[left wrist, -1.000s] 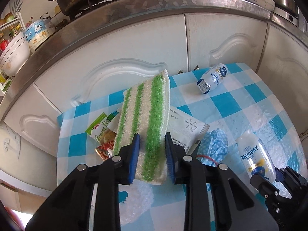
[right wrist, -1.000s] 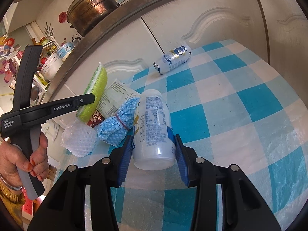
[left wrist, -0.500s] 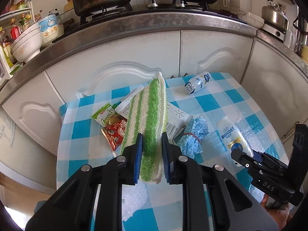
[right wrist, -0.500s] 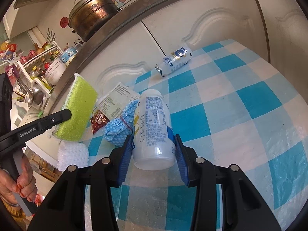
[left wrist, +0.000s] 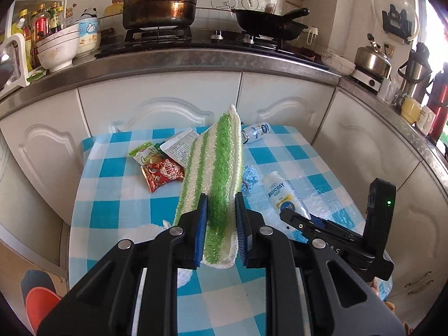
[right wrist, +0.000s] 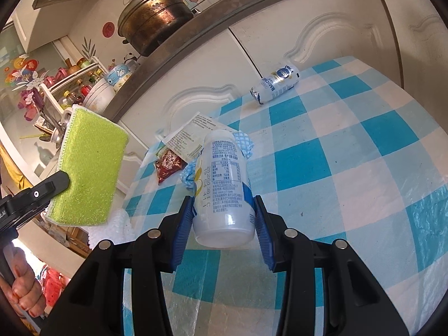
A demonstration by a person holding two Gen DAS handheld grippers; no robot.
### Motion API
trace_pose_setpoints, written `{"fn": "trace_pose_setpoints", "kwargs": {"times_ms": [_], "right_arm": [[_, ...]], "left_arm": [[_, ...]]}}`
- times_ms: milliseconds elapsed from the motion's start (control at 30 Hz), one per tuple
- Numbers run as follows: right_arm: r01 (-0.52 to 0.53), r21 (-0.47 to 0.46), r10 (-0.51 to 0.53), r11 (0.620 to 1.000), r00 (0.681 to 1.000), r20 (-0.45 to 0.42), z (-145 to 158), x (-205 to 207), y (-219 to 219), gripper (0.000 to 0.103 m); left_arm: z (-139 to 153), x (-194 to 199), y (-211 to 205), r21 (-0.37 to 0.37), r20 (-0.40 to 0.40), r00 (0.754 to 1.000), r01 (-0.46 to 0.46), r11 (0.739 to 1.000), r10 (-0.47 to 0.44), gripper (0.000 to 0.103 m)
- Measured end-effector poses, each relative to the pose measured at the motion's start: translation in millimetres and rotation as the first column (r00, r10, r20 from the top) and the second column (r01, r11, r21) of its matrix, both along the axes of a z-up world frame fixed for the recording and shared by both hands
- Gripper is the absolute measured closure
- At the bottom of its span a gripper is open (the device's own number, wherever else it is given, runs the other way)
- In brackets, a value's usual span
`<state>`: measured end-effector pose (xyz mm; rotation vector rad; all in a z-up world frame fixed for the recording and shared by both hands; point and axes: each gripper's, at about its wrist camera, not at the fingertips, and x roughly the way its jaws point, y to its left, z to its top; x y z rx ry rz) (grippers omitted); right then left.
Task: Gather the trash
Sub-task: 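Carry sponge and bottle to the red bucket and open both grippers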
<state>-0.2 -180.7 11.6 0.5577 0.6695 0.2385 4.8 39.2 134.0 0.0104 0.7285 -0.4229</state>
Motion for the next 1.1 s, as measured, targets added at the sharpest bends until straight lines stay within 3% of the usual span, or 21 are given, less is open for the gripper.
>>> {"fn": "trace_pose_setpoints", "kwargs": {"times_ms": [267,533,833,1100], "right_arm": [[-0.022,-0.012,0.023,1.000,1.000,0.016,8.2,-12.4,15.7,0.059],[-0.054,0.007,0.054,0.999,0.998,0.020,10.7,-17.9,25.1,0.059],[-0.089,-0.011,0.089,0.996,0.995,0.053,25.0,-26.7,41.2,0.059],[-0.182,-0.038,0.185,0.983,0.979,0.090,46.9,-40.9,81.6,0.059]], "left_arm": [[-6.7,-19.8,17.2,-0.143,-0.035,0.999,0.027,0.989,-0.032,0.082],[-0.7,-27.8,28.2,-0.292,-0.044,0.996,0.064,0.954,-0.080,0.082],[10.4,-44.4,49.4,-0.328,-0.015,0.998,0.051,0.943,-0.059,0.082],[0.9,-67.1,101.5,-0.302,-0.018,0.999,-0.049,0.952,0.045,0.082]]}}
